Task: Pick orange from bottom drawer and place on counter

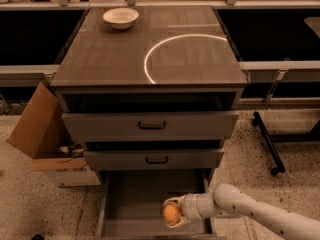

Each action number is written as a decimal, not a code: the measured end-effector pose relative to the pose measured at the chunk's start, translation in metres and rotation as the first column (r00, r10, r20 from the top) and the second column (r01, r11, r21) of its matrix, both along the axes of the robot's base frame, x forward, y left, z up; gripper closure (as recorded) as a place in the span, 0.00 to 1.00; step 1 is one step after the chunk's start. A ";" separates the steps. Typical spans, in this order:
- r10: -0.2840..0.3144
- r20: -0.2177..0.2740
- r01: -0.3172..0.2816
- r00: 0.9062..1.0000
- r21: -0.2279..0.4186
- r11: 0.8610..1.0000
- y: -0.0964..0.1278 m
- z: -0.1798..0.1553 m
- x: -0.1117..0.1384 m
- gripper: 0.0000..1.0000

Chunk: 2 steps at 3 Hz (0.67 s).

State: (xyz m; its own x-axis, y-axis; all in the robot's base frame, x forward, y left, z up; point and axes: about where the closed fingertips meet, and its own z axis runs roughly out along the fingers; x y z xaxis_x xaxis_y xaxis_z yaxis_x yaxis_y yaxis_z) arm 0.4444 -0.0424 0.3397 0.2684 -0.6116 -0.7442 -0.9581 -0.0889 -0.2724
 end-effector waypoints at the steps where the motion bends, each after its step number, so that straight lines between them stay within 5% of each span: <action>1: -0.006 0.005 0.006 1.000 0.004 1.000 -0.003 0.003 -0.002 1.00; 2: 0.000 0.011 -0.001 1.000 0.026 1.000 0.001 0.010 -0.001 1.00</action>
Offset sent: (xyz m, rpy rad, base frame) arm 0.0017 0.0003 0.0227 0.0595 -0.0293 0.0015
